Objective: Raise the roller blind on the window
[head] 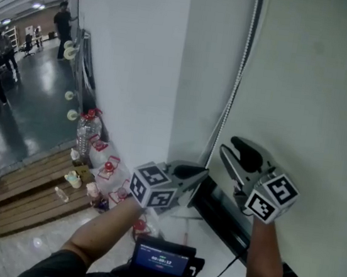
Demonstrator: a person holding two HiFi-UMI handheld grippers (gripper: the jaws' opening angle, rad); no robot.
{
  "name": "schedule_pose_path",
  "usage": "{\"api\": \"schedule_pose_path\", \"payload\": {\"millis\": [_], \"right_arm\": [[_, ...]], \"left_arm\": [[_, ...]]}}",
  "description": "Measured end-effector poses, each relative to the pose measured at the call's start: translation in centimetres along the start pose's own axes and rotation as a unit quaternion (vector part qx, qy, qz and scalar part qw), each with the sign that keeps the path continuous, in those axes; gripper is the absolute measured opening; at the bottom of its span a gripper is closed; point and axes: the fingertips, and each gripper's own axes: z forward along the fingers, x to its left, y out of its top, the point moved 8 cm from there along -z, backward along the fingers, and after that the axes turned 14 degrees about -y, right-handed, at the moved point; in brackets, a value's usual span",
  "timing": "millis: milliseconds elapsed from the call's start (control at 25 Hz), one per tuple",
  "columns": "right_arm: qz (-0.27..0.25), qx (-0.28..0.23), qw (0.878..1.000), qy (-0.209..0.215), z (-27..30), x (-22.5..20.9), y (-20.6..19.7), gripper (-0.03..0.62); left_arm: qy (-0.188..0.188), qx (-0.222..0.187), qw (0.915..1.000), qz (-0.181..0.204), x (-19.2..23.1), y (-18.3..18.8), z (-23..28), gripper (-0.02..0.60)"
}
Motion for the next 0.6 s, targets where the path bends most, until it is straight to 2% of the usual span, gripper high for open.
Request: {"api": "schedule_pose_path", "payload": {"millis": [80,120,280,600], "right_arm": [[0.015,-0.017,1.0,0.014,0.4,0.0,1.2,0.162],[0.018,-0.024,0.999,0.016,0.8,-0.1,1.9,0.135],[0.027,-0.028,0.999,0.021,2.5,0.0,3.5,0.098],[0.059,-0.027,0.998,0.022,3.6,0.1,4.1,0.026]], "left_arm": [[-0.001,0.0,1.0,0.001,-0.1,0.1,0.1,0.008],[-0.001,0.001,1.0,0.002,-0.1,0.2,0.1,0.008],[-0.003,0.002,1.0,0.003,-0.2,0.3,0.0,0.008],[-0.01,0.0,0.9999,0.002,-0.5,0.2,-0.2,0.008]]}}
